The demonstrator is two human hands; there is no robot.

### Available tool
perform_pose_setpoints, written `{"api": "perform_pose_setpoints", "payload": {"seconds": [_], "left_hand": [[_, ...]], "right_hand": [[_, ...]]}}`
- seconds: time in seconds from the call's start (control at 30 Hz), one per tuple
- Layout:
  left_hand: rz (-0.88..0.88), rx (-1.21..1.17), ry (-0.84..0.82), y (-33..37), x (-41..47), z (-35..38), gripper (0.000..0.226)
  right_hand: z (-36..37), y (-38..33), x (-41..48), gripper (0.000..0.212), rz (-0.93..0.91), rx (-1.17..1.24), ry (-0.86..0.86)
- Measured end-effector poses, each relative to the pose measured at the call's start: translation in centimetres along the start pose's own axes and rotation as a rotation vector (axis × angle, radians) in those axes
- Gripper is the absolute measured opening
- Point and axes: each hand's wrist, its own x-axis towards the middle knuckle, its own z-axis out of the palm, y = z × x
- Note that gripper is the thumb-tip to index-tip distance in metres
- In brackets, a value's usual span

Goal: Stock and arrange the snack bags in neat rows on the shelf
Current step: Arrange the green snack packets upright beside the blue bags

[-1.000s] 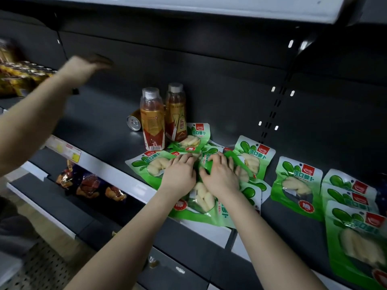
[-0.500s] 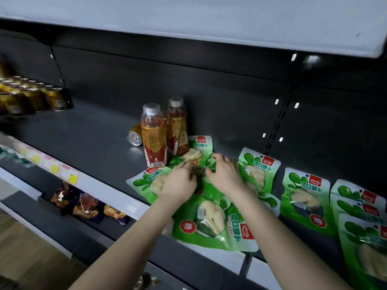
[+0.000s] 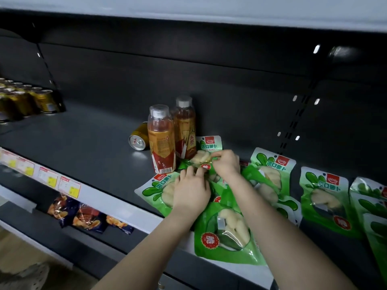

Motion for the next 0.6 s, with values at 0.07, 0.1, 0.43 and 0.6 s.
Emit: {"api": "perform_pose_setpoints", "payload": {"seconds": [0.07, 0.1, 0.43, 0.6], "left_hand": [[-0.002, -0.009, -0.01, 0.0, 0.0, -0.1, 0.037], [-0.004, -0.015, -0.016, 0.0, 0.1, -0.2, 0.037], [-0.004, -0.126, -0.049, 0.0, 0.8, -0.8, 0.042], [0.006, -0.4, 0.025, 1.9, 3.2, -2.0, 0.043]], "right_hand": [[0.0, -0.2, -0.3, 0.039, -0.012, 0.036, 0.059], [-0.2, -0.2, -0.4, 0.039, -0.017, 0.066, 0.091], [-4.3, 0.3, -0.7, 0.036, -0.112, 0.113, 0.248], [-7.1, 2.9, -2.0, 0.04, -0.066, 0.222, 0.23]]}}
